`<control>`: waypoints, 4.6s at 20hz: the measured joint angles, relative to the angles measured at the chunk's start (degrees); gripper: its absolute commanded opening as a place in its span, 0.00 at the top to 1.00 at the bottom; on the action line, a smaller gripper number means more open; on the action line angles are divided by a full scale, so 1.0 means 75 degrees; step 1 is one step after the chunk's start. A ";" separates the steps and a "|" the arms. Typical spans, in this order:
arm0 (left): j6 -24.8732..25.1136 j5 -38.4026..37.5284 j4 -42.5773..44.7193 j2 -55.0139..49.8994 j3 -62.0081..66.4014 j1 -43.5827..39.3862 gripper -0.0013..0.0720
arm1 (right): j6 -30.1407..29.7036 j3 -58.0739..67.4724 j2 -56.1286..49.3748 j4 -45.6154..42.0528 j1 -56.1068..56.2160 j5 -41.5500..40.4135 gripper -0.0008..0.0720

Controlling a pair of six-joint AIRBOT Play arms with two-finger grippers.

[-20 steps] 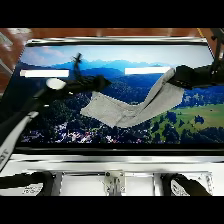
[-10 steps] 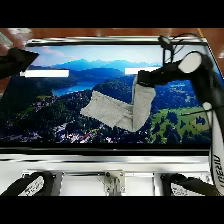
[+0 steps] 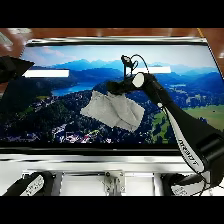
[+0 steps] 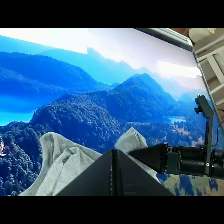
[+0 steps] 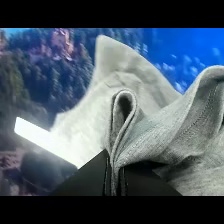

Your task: Fold the shirts.

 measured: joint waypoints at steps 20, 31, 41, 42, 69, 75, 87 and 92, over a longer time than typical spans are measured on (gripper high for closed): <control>0.0070 -0.0175 0.0082 -0.0131 -0.0012 0.0006 0.93 | -0.0536 0.0000 0.0248 -0.0883 -0.0764 0.2567 0.29; 0.0087 -0.0201 0.0087 -0.0131 -0.0012 0.0006 0.93 | -0.0484 -0.2413 0.0297 0.0341 -0.3206 0.3509 0.12; 0.0195 -0.0192 0.0085 -0.0131 -0.0012 0.0006 0.93 | -0.1422 -0.2736 -0.0420 0.1740 -0.2401 0.1932 0.91; 0.0195 -0.0192 0.0085 -0.0131 -0.0012 0.0006 0.93 | -0.1559 -0.2704 -0.0411 0.1851 -0.2396 0.1859 0.91; -0.0245 -0.0828 0.0306 -0.0134 -0.0743 -0.0187 0.93 | -0.1218 0.1236 0.0755 -0.1137 -0.8970 0.4998 0.91; -0.0274 -0.0848 0.0306 -0.0134 -0.0746 -0.0679 0.93 | -0.1128 0.0090 0.0755 -0.2305 -1.0354 0.6152 0.91; -0.0274 -0.0857 0.0303 -0.0134 -0.0746 -0.1148 0.93 | -0.0968 -0.3684 0.1883 -0.2908 -1.1715 0.5694 0.91; -0.0277 -0.0854 0.0303 -0.0134 -0.0743 -0.1151 0.93 | -0.0979 -0.4100 0.2031 -0.3421 -1.1747 0.5616 0.35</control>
